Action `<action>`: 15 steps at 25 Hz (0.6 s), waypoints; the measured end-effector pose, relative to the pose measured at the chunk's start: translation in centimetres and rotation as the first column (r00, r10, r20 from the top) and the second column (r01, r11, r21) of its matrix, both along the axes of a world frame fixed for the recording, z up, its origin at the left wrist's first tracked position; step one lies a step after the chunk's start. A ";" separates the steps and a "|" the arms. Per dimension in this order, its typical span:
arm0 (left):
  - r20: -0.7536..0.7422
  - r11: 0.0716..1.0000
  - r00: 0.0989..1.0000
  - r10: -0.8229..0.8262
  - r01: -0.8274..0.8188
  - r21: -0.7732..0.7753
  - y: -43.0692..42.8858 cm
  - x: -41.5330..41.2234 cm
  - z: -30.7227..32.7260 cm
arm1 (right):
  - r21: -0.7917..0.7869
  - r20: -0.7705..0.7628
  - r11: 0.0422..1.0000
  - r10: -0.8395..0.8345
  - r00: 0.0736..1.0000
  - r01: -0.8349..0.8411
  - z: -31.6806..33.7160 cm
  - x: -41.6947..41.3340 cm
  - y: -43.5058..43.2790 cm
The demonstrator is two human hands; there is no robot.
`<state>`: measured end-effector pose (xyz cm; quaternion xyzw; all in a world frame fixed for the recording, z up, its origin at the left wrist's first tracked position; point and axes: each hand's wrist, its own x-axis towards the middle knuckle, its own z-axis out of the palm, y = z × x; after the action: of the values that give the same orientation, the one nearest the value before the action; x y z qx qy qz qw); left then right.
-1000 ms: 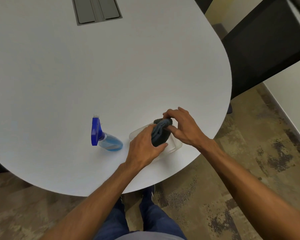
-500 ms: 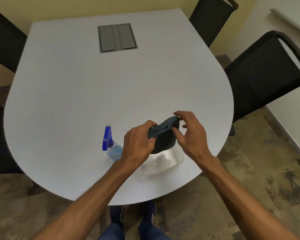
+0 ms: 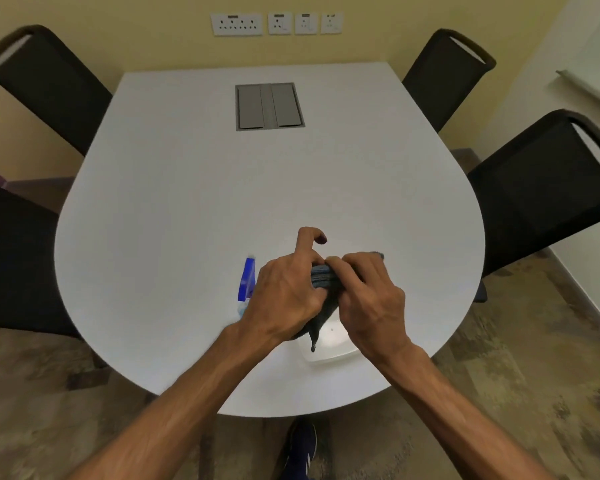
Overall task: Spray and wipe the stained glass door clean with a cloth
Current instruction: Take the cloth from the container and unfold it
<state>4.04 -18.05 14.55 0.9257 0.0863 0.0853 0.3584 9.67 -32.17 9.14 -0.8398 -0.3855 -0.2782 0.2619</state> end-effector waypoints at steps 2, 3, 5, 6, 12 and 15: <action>0.082 0.999 0.995 -0.050 0.050 0.001 1.2 -2.1 0.9 | 0.009 0.016 1.000 -0.005 1.000 0.005 1.1 -1.0 0.6; 0.113 0.998 0.991 -0.067 0.069 -0.012 1.8 -3.1 1.3 | 0.021 0.023 1.000 -0.006 1.000 0.006 1.7 -1.5 0.8; 0.175 0.996 0.982 -0.070 0.078 -0.042 3.3 -5.3 1.7 | 0.068 0.035 0.998 -0.011 0.999 0.008 2.8 -2.6 1.6; 0.215 0.998 0.976 -0.045 0.054 -0.035 4.1 -6.4 1.7 | 0.094 0.040 0.996 -0.010 0.999 0.006 3.5 -3.3 2.1; 0.340 0.973 0.924 0.172 -0.213 0.086 9.4 -15.0 2.7 | 0.203 0.119 0.974 0.078 0.990 -0.101 7.1 -9.8 7.6; 0.342 0.938 0.898 0.278 -0.331 0.107 12.0 -21.2 2.7 | 0.221 0.060 0.962 0.150 0.987 -0.160 7.2 -13.9 11.1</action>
<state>-17.13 -6.08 17.22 0.9003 0.1634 0.2970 0.2731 -4.28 -21.08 16.38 -0.7658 -0.4217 -0.3166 0.3680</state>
